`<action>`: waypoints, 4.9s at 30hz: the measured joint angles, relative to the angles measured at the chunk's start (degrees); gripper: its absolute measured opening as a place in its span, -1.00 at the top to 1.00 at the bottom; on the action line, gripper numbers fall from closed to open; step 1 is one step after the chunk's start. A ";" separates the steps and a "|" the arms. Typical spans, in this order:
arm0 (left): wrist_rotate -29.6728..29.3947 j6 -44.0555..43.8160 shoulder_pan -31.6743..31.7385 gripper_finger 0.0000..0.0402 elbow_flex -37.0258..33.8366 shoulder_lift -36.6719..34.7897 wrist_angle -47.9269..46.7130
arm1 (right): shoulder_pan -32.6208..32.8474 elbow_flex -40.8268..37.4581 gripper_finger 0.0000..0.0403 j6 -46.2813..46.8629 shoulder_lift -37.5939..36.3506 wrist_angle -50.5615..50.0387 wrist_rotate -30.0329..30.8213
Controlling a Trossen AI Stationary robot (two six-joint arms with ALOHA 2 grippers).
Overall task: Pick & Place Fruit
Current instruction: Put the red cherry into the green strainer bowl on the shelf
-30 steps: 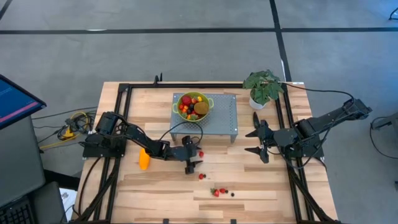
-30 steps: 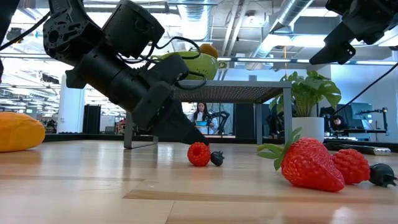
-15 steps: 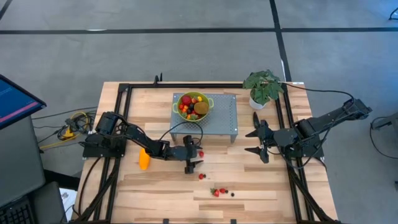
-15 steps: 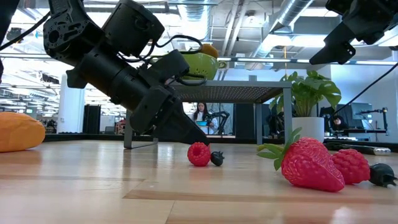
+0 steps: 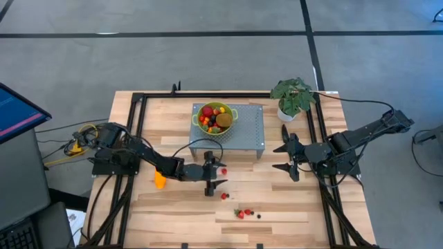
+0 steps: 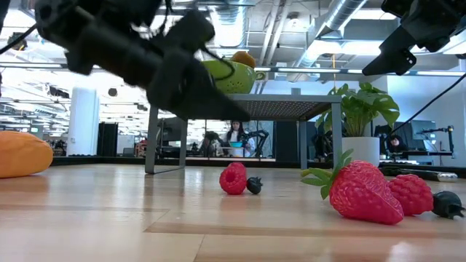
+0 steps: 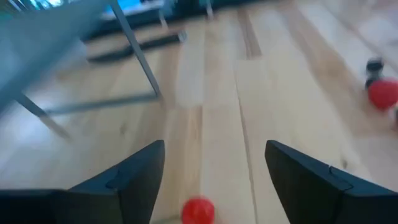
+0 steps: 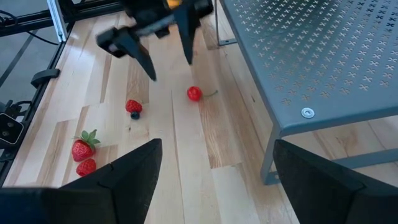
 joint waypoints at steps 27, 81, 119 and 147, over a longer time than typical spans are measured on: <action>-31.92 -16.40 -9.41 -0.20 6.40 4.27 -9.09 | -0.01 -0.02 -0.50 -0.01 0.00 0.00 0.02; -13.39 -27.43 -0.10 0.22 6.49 14.58 -4.46 | -0.01 -0.01 -0.50 -0.01 0.01 0.00 0.02; -11.32 -26.76 -0.10 0.46 6.32 14.60 -3.83 | -0.01 -0.02 -0.50 -0.01 0.01 -0.01 0.02; 3.18 -5.37 -0.92 0.52 6.31 -15.43 -0.77 | 0.00 0.00 -0.50 -0.01 0.01 -0.02 0.00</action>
